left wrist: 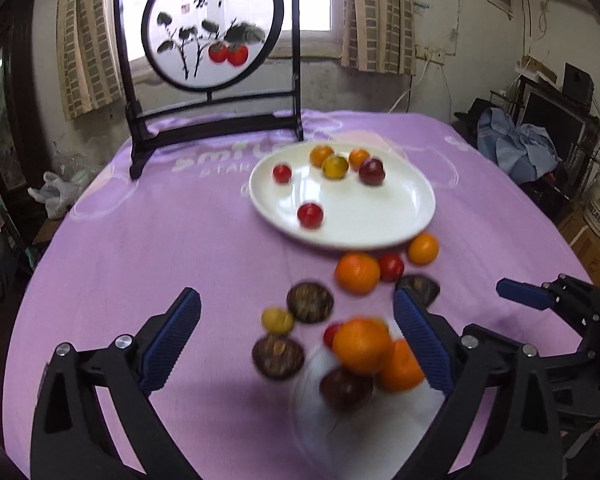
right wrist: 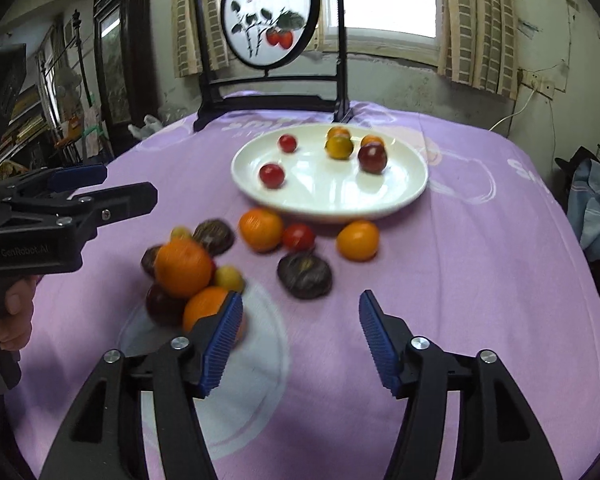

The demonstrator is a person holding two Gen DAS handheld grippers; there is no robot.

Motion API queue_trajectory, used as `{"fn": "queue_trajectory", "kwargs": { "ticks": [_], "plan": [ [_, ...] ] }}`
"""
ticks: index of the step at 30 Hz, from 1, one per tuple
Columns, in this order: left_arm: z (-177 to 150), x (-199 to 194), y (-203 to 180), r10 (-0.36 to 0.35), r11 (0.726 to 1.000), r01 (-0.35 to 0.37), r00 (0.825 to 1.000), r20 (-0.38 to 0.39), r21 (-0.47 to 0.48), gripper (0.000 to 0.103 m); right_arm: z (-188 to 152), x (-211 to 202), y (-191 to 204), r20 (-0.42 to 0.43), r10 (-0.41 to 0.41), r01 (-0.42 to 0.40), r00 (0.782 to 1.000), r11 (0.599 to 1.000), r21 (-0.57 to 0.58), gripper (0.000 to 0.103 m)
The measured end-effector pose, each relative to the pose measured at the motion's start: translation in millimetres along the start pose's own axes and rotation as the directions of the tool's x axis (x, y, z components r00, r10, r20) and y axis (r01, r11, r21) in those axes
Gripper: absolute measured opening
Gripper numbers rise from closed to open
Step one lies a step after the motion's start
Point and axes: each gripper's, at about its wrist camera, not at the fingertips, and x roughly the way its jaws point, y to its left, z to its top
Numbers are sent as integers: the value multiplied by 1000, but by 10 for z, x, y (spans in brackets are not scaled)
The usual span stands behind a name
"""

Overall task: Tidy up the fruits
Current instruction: 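Grasp the large tangerine with the right tool, then grasp a dark red plum with the left tool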

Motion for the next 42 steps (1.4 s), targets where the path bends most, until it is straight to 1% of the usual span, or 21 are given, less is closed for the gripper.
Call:
{"fn": "queue_trajectory", "kwargs": {
  "ticks": [3, 6, 8, 12, 16, 20, 22, 23, 24, 25, 28, 30, 31, 33, 34, 36, 40, 42],
  "plan": [
    [-158, -2, 82, 10, 1000, -10, 1000, -15, -4, 95, -146, 26, 130, -32, -9, 8, 999, 1000, -29, 66],
    [-266, 8, 131, 31, 1000, -31, 999, -18, 2, 95, -202, 58, 243, -57, 8, -10, 998, 999, -36, 66],
    [-321, 9, 150, 36, 999, -36, 999, -18, 8, 95, -234, 95, 345, -81, 14, -19, 997, 998, -62, 66],
    [-367, 50, 230, 17, 1000, -18, 1000, -23, -12, 96, -281, 241, 561, -131, -8, -11, 991, 990, -142, 66],
    [-399, 157, 340, 14, 999, -16, 999, -37, -49, 96, -242, 398, 599, -159, -33, 12, 987, 991, -131, 66],
    [-435, 230, 442, -23, 995, 15, 997, -75, -102, 96, -161, 505, 633, -148, -47, 28, 988, 991, -131, 65],
    [-434, 223, 449, -43, 993, 35, 997, -71, -109, 96, -131, 542, 638, -145, -38, 19, 989, 992, -125, 62],
    [-432, 222, 446, -44, 994, 36, 997, -69, -105, 96, -116, 558, 640, -146, -25, 7, 989, 993, -120, 55],
    [-432, 222, 428, -41, 995, 34, 997, -68, -96, 96, -101, 569, 646, -145, -3, -14, 989, 994, -113, 46],
    [-433, 224, 408, -36, 996, 30, 997, -68, -89, 96, -86, 571, 651, -143, 9, -25, 990, 994, -107, 46],
    [-449, 241, 360, -44, 996, 38, 996, -78, -77, 96, -85, 543, 593, -128, -14, 4, 992, 997, -83, 45],
    [-468, 266, 345, -103, 991, 93, 989, -103, -101, 96, -88, 477, 472, -119, -20, 15, 993, 999, -41, 45],
    [-485, 280, 337, -142, 985, 128, 983, -119, -120, 96, -91, 444, 415, -112, -21, 19, 993, 1000, -19, 45],
    [-517, 307, 271, -183, 978, 166, 973, -138, -123, 96, -120, 354, 278, -97, -32, 34, 995, 999, 18, 45],
    [-531, 318, 224, -188, 979, 173, 971, -146, -110, 96, -134, 321, 215, -90, -37, 40, 995, 999, 32, 45],
    [-564, 328, 117, -176, 984, 168, 973, -152, -65, 96, -175, 266, 65, -86, -53, 59, 995, 996, 72, 45],
    [-624, 350, -33, -176, 984, 177, 971, -163, -12, 96, -244, 216, -191, -83, -49, 62, 995, 986, 155, 45],
    [-645, 372, -80, -155, 987, 158, 975, -161, 7, 96, -252, 209, -268, -81, -51, 65, 995, 982, 178, 45]
  ]
}}
